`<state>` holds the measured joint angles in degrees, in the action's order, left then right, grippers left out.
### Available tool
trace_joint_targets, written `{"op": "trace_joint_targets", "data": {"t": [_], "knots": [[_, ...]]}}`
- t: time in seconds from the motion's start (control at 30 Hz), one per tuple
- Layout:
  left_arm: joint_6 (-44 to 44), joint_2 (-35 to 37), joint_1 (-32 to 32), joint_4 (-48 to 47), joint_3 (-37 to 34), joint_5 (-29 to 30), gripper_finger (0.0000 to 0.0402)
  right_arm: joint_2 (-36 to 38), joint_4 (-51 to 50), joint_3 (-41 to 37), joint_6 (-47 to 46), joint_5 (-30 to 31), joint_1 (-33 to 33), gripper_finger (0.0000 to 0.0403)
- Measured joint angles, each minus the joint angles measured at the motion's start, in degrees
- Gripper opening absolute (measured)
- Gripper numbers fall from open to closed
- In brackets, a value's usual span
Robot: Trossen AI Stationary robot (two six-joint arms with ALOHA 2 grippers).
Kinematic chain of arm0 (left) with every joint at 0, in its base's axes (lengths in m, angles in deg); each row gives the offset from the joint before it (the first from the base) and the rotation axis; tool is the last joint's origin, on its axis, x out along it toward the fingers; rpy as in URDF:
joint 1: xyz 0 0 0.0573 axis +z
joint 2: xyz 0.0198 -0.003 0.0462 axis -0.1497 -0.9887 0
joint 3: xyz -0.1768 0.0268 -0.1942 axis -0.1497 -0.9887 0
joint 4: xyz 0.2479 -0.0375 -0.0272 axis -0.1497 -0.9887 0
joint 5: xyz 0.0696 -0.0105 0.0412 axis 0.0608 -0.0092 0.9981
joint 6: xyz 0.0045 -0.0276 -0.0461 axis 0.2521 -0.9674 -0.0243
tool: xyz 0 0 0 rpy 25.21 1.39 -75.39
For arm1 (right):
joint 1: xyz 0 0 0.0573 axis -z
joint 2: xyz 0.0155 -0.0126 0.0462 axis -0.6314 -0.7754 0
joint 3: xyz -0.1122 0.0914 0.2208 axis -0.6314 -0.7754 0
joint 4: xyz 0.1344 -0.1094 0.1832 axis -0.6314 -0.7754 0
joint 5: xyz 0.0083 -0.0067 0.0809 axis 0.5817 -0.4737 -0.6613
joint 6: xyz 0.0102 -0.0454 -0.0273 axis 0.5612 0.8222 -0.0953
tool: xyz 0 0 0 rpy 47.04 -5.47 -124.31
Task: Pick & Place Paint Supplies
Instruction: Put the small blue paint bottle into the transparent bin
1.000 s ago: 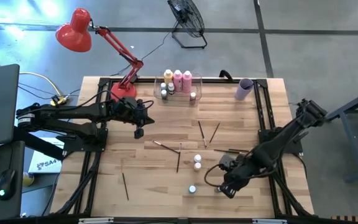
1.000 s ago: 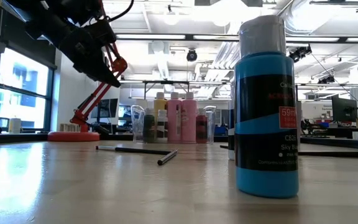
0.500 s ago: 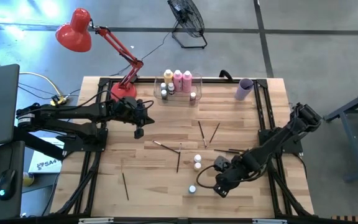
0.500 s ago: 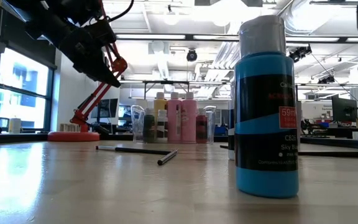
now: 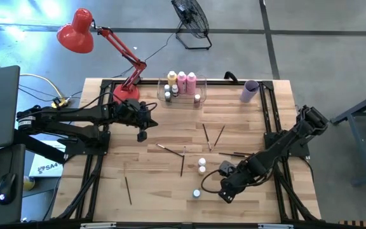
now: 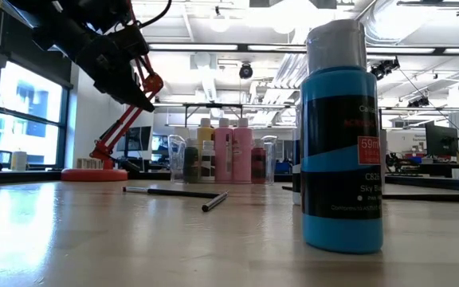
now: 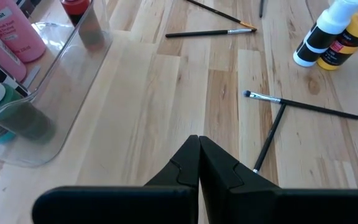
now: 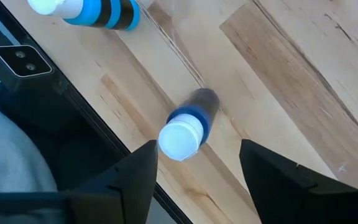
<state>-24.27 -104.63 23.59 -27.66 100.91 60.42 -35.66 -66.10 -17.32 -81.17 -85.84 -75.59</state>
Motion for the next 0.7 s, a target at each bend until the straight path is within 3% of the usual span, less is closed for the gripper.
{"op": "trace_joint_targets", "data": {"t": [0.3, 0.7], "knots": [[0.00, 0.00, -0.02, -0.03, 0.00, 0.00, 0.0000, 0.00, 1.34, 0.00, 0.19, 0.94, -0.32, 0.0218], [-0.02, 0.00, 0.00, -0.01, 0.00, -0.02, 0.0000, 0.02, 1.42, 0.00, 0.59, 6.58, -2.92, 0.0217]]}}
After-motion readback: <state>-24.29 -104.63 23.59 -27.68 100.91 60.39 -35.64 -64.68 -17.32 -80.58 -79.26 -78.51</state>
